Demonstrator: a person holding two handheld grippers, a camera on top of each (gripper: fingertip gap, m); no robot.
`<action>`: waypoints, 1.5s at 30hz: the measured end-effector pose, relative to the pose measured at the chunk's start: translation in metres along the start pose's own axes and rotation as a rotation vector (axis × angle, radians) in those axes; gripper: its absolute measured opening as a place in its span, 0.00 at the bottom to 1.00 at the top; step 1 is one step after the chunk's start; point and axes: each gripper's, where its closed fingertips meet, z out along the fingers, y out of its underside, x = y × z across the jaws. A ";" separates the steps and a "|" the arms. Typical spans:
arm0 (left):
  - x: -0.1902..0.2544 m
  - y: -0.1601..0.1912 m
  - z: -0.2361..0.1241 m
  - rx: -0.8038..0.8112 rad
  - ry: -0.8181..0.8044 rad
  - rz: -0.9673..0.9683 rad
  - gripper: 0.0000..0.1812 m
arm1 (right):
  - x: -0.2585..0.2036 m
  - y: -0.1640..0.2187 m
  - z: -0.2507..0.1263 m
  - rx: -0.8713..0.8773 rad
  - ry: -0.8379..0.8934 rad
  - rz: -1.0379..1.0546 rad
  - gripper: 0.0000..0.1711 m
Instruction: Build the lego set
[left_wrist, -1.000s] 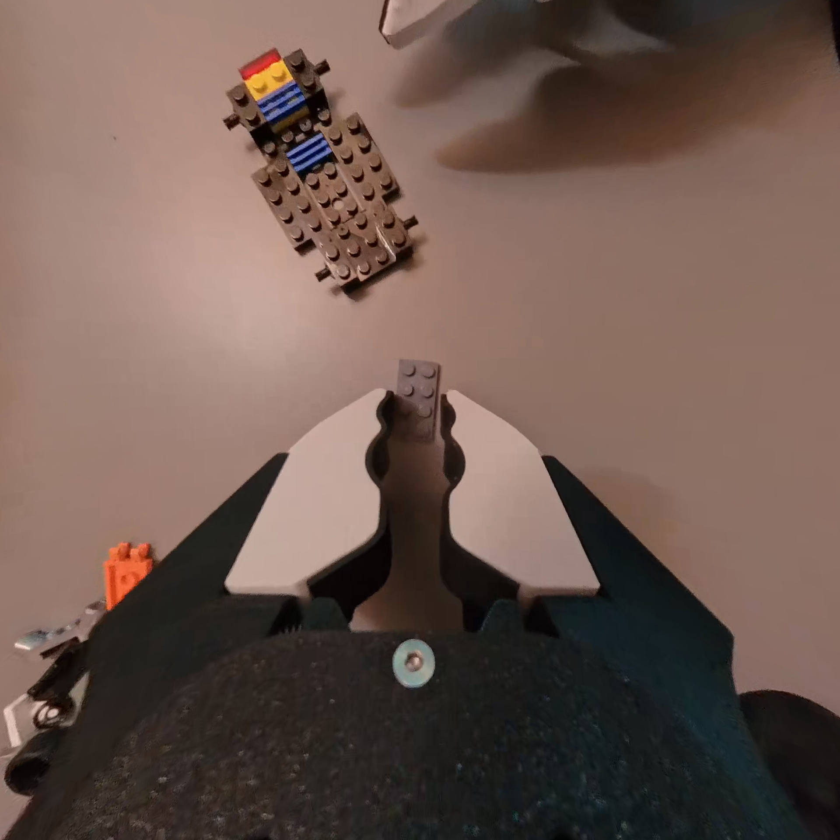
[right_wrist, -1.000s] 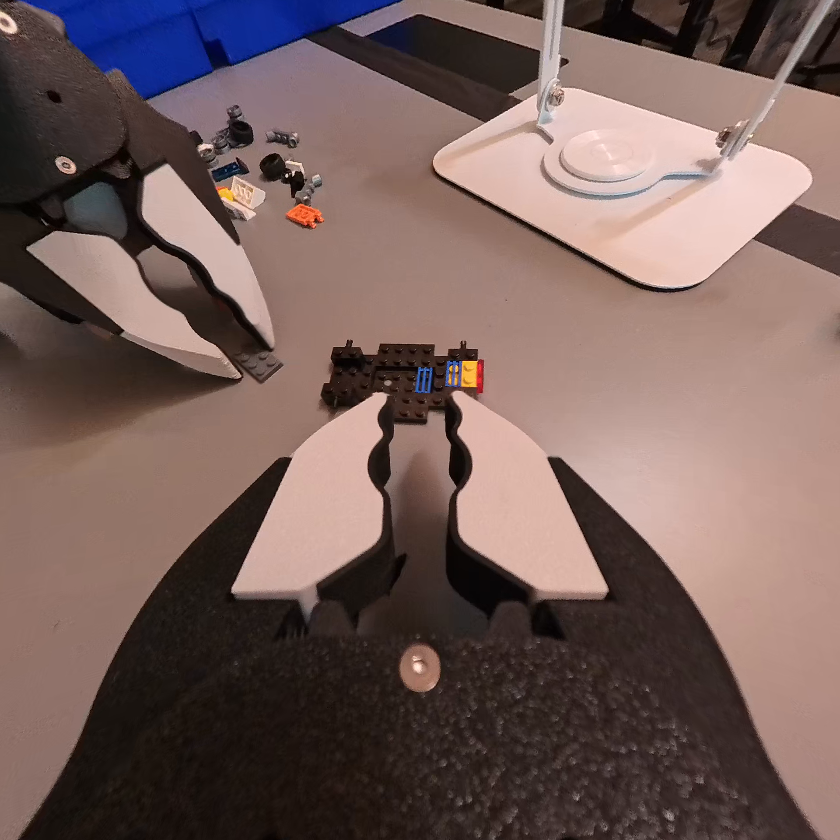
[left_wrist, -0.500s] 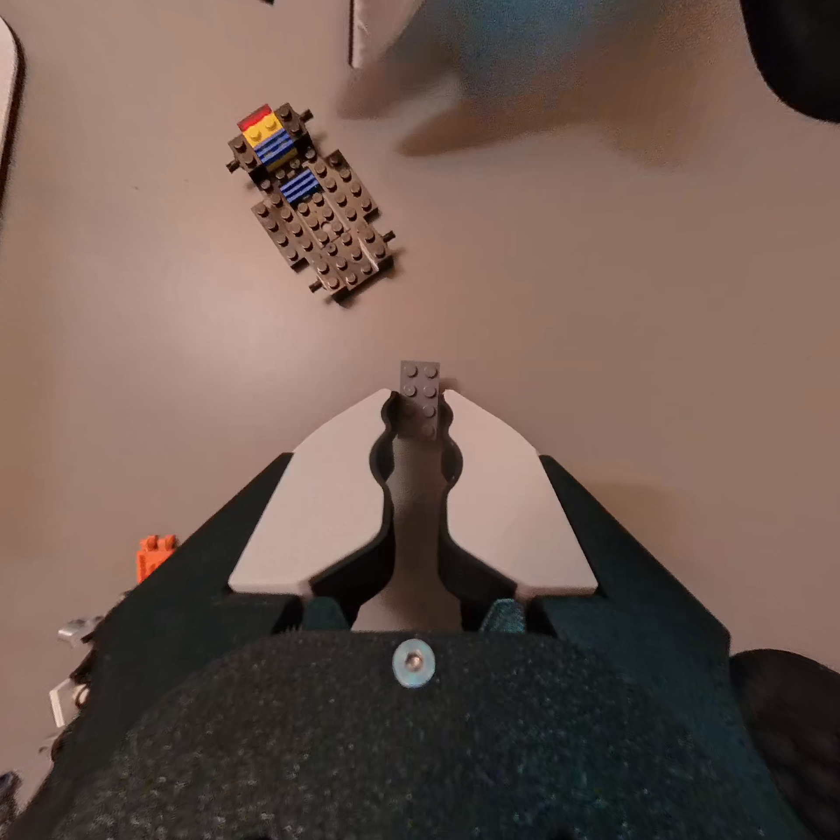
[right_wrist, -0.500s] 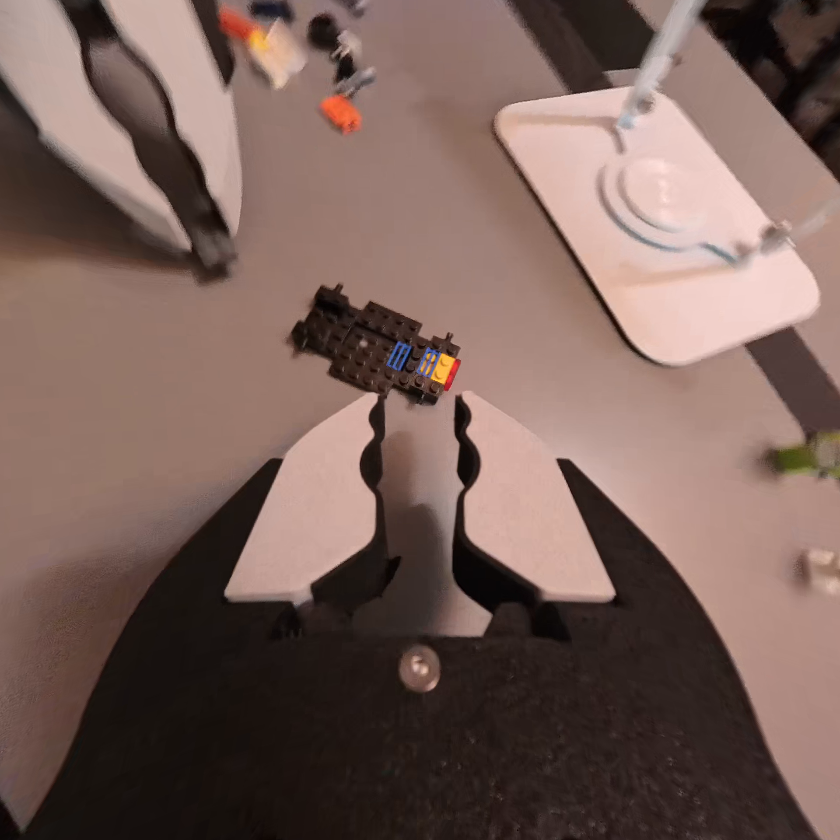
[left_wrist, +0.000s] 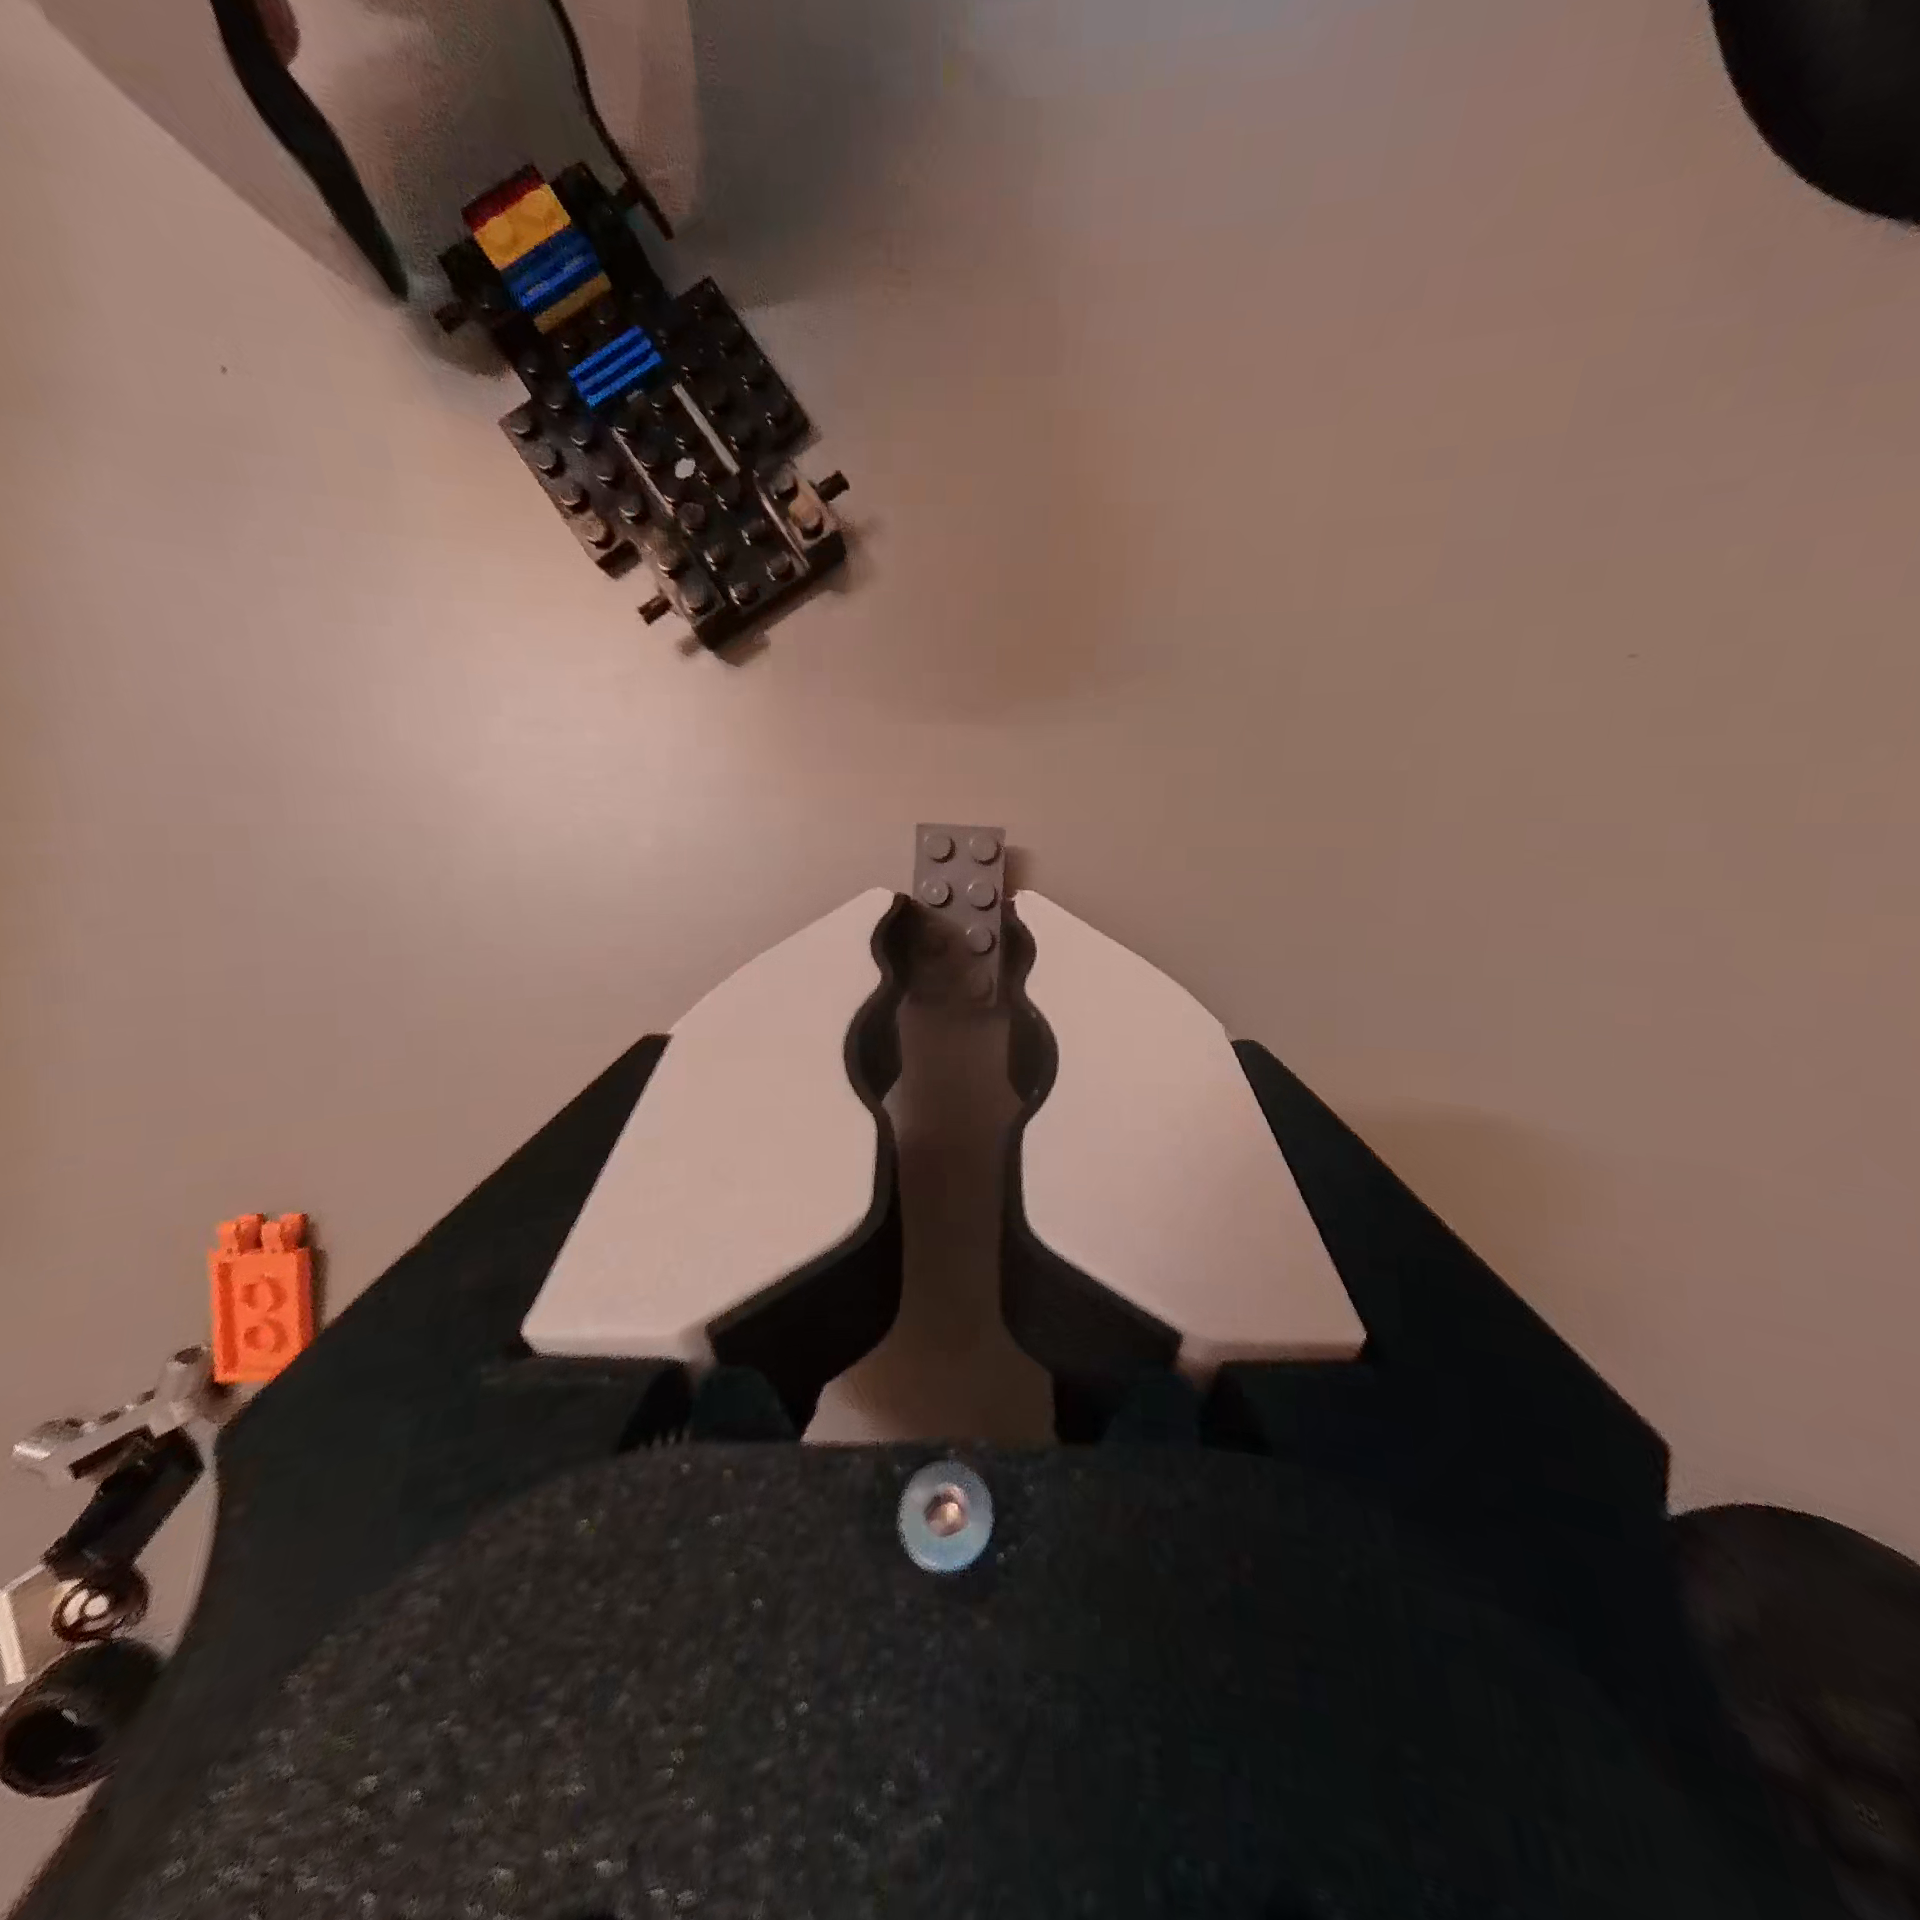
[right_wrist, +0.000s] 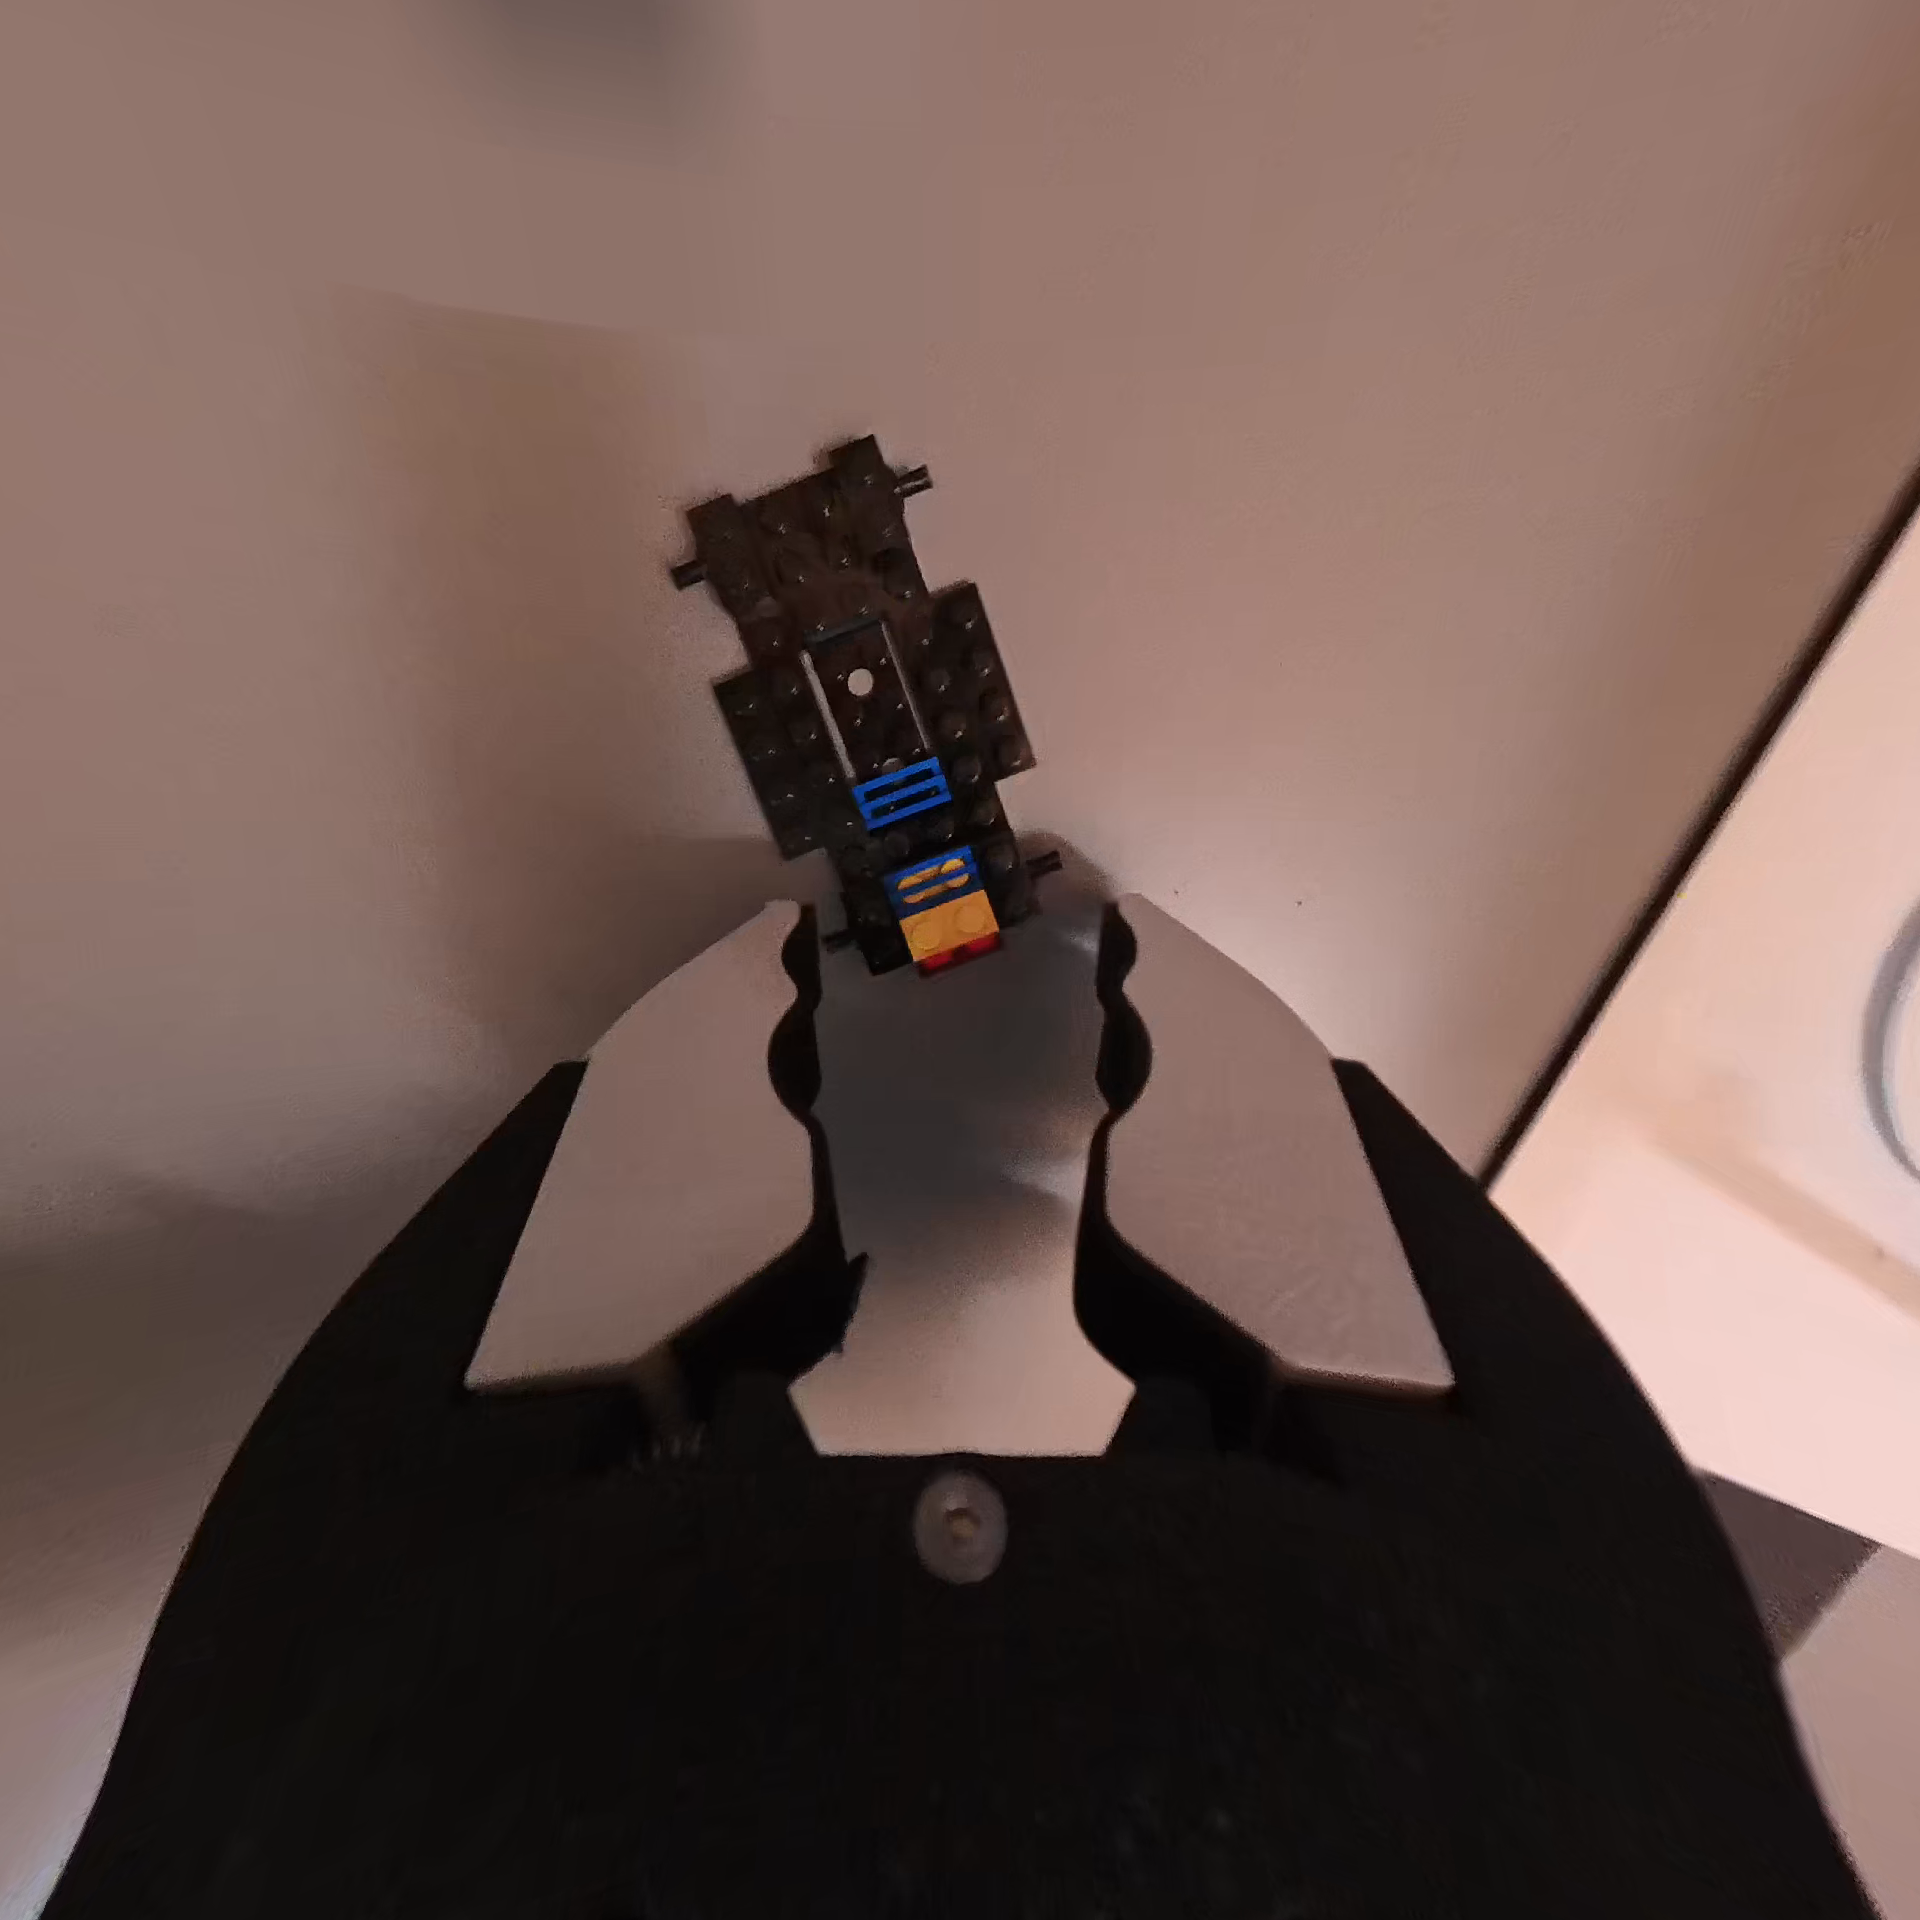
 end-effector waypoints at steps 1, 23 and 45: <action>0.000 0.000 0.000 0.003 0.003 -0.001 0.09 | -0.002 0.000 0.000 0.008 -0.020 0.017 0.27; 0.021 -0.041 -0.013 0.164 -0.008 0.081 0.09 | -0.091 -0.041 0.007 0.301 0.424 0.832 0.30; 0.067 -0.067 -0.004 0.236 0.075 0.310 0.09 | -0.124 -0.096 -0.008 0.469 0.501 0.363 0.12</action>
